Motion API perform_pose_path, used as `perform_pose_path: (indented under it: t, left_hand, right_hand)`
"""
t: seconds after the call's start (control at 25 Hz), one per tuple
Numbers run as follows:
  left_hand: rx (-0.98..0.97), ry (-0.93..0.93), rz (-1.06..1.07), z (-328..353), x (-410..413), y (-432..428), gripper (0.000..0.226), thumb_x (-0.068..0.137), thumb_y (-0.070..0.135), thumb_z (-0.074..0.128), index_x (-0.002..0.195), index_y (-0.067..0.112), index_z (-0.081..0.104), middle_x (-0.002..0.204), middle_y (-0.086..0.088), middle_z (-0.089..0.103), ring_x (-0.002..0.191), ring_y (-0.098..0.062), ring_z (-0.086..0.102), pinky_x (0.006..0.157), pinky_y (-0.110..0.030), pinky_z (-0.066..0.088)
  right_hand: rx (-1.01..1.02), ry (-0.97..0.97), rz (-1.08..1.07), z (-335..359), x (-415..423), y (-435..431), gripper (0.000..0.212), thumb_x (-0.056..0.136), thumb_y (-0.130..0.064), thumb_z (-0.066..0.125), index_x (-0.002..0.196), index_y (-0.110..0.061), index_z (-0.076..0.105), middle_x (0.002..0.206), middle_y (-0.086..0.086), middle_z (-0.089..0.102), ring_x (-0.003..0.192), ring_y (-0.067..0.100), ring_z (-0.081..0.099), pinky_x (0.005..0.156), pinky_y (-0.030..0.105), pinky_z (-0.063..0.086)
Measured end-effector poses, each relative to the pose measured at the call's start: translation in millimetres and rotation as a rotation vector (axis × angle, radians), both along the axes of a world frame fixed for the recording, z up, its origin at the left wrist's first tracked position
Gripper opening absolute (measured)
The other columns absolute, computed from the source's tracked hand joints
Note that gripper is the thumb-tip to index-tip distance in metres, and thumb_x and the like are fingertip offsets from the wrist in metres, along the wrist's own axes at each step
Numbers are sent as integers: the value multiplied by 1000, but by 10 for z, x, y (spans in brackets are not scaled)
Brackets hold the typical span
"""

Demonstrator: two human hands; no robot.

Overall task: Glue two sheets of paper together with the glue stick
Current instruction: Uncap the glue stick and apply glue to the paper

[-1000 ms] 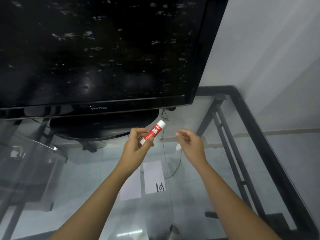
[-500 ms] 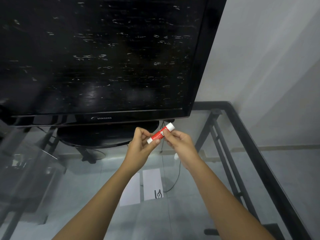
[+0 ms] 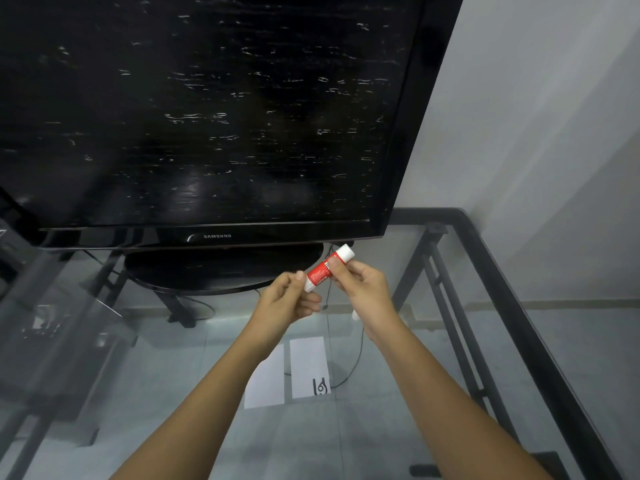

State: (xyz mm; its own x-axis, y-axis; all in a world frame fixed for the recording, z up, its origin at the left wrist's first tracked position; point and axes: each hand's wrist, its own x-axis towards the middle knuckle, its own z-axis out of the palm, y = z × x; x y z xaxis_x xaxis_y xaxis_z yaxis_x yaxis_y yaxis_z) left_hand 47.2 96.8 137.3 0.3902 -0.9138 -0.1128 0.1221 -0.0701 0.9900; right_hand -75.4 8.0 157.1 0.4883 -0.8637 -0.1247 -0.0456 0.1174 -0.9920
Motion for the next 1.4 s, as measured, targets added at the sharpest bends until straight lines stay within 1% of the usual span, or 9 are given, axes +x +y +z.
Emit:
perform_pose_path:
  t: [0.2, 0.28, 0.36, 0.44, 0.6, 0.84, 1.04, 1.24, 1.4]
  left_hand:
    - [-80, 249, 53, 0, 23, 2, 24, 77, 33, 64, 90, 13, 61, 75, 1, 69, 75, -11, 63, 69, -17, 52]
    - [-160, -105, 101, -41, 30, 42, 18, 77, 26, 69, 89, 17, 58, 83, 1, 67, 82, -9, 63, 70, -16, 50]
    - [-235, -696, 216, -100, 57, 70, 20, 79, 12, 70, 89, 15, 53, 89, -6, 64, 85, -8, 57, 74, -15, 47]
    - [-301, -925, 245, -179, 67, 87, 26, 79, 11, 70, 96, 15, 51, 95, -8, 63, 89, -9, 54, 76, -17, 47]
    - [-139, -85, 102, -57, 34, 70, 29, 82, 49, 56, 97, 24, 55, 83, 1, 69, 76, -13, 67, 66, -21, 52]
    - [-267, -199, 120, 19, 119, 49, 15, 78, 18, 70, 86, 27, 61, 95, 2, 66, 90, -12, 63, 75, -21, 51]
    - [-70, 98, 56, 52, 58, 43, 40, 79, 52, 55, 101, 19, 60, 85, -5, 70, 73, -13, 67, 64, -19, 52]
    - [-194, 93, 89, 90, 85, 45, 19, 74, 27, 68, 93, 23, 66, 86, 8, 67, 85, -9, 62, 72, -19, 50]
    - [-147, 173, 52, 101, 111, 44, 41, 75, 37, 65, 110, 17, 58, 86, 2, 70, 80, -13, 66, 70, -19, 52]
  right_hand:
    - [1, -10, -27, -4, 42, 23, 14, 77, -44, 67, 81, -31, 70, 84, -10, 73, 86, 1, 67, 79, 15, 49]
    - [33, -28, -31, 14, 62, 37, 13, 77, -44, 67, 79, -32, 69, 78, -14, 73, 82, -3, 66, 71, 8, 49]
    - [57, -11, -35, 10, 75, 61, 16, 76, -46, 66, 78, -30, 69, 74, -14, 73, 79, -3, 66, 64, 6, 47]
    - [77, -2, -40, 5, 80, 92, 22, 75, -48, 66, 79, -27, 70, 74, -10, 72, 78, 0, 67, 63, 7, 48]
    - [69, -22, -58, 43, 63, 66, 25, 74, -49, 67, 83, -26, 71, 75, -8, 72, 77, -1, 66, 65, 9, 49]
    - [73, -17, -61, 82, 79, 36, 30, 73, -50, 68, 88, -24, 71, 78, -7, 73, 79, 4, 67, 73, 15, 49]
    - [53, -31, -74, 89, 82, 41, 39, 64, -57, 69, 83, -23, 73, 72, -9, 72, 76, 3, 67, 71, 15, 49]
    - [58, -35, -64, 123, 95, 22, 36, 65, -55, 69, 84, -25, 72, 70, -13, 73, 75, 0, 67, 69, 13, 49]
    - [46, -50, -71, 144, 110, 25, 32, 66, -52, 71, 83, -25, 72, 69, -12, 73, 74, -1, 67, 64, 10, 49]
